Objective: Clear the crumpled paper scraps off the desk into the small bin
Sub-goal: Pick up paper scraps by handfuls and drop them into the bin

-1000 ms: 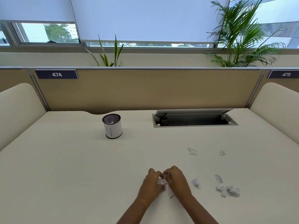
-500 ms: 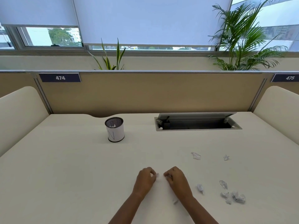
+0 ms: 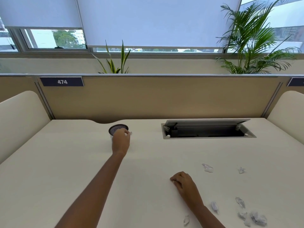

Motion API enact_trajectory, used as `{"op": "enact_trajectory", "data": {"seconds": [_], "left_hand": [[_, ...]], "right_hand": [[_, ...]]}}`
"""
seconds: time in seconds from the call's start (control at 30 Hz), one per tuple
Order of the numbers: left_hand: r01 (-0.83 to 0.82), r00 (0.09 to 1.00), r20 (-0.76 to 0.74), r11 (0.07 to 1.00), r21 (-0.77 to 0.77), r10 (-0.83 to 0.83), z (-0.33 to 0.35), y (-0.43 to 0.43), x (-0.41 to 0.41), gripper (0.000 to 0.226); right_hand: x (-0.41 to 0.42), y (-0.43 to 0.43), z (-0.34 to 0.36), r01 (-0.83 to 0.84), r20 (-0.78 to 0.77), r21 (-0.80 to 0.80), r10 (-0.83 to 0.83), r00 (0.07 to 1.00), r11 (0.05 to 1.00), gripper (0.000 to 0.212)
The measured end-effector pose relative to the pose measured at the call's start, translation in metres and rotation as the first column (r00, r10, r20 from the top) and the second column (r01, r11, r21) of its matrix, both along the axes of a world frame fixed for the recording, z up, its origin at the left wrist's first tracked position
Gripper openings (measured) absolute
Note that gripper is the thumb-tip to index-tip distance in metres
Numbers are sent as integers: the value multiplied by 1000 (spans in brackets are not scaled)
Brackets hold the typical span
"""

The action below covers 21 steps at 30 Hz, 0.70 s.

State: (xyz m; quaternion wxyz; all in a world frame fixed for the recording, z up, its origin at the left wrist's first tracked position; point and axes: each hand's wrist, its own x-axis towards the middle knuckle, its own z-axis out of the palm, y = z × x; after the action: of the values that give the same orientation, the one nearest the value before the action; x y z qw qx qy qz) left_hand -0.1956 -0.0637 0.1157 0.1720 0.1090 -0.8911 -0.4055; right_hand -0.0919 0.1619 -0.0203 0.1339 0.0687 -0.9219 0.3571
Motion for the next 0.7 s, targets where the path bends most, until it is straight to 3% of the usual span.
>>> {"op": "enact_trajectory", "data": {"seconds": [0.37, 0.5, 0.63, 0.7], "left_hand": [[-96, 993, 59, 989, -109, 103, 2, -28, -57, 20], [-5, 993, 117, 977, -212, 30, -9, -25, -60, 35], [61, 995, -50, 920, -387, -87, -30, -8, -42, 40], [109, 986, -63, 886, -451, -154, -44, 5, -28, 41]], "right_hand": [[-8, 4, -19, 0, -122, 8, 1, 993, 1000, 22], [-8, 4, -18, 1, -139, 18, 2, 990, 1000, 25], [-5, 2, -14, 10, -137, 16, -8, 991, 1000, 24], [-6, 3, -11, 48, -138, 0, -47, 989, 999, 26]]}}
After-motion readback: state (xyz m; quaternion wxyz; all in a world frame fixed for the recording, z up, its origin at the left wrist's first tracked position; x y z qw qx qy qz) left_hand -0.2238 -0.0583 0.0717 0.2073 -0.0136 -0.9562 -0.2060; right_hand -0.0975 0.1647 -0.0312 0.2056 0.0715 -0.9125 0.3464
